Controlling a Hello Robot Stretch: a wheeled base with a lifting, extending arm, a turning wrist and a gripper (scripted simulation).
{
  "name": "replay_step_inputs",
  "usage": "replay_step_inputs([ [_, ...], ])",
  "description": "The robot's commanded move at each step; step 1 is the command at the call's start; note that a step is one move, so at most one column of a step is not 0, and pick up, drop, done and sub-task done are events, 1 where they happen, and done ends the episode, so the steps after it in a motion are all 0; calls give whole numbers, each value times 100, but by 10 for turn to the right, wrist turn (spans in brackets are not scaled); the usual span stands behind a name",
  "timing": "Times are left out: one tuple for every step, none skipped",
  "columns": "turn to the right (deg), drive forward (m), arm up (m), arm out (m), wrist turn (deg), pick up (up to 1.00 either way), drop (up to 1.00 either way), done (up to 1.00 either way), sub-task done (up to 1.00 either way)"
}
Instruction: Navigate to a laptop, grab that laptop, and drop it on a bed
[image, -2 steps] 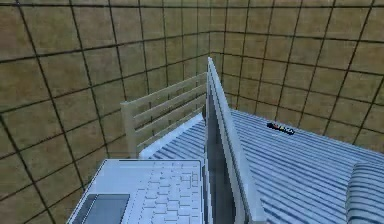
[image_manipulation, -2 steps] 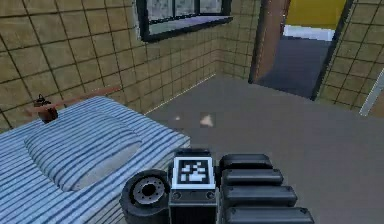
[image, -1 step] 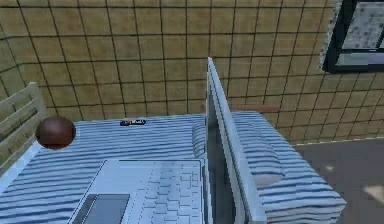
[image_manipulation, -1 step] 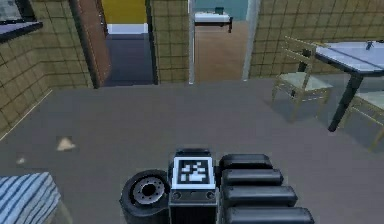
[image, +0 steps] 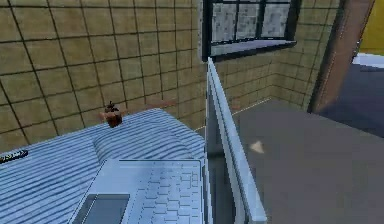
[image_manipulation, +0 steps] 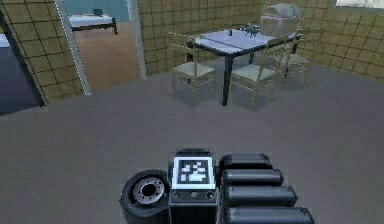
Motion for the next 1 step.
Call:
replay_step_inputs([
  [-450,0,0,0,0,0,0,0,0],
])
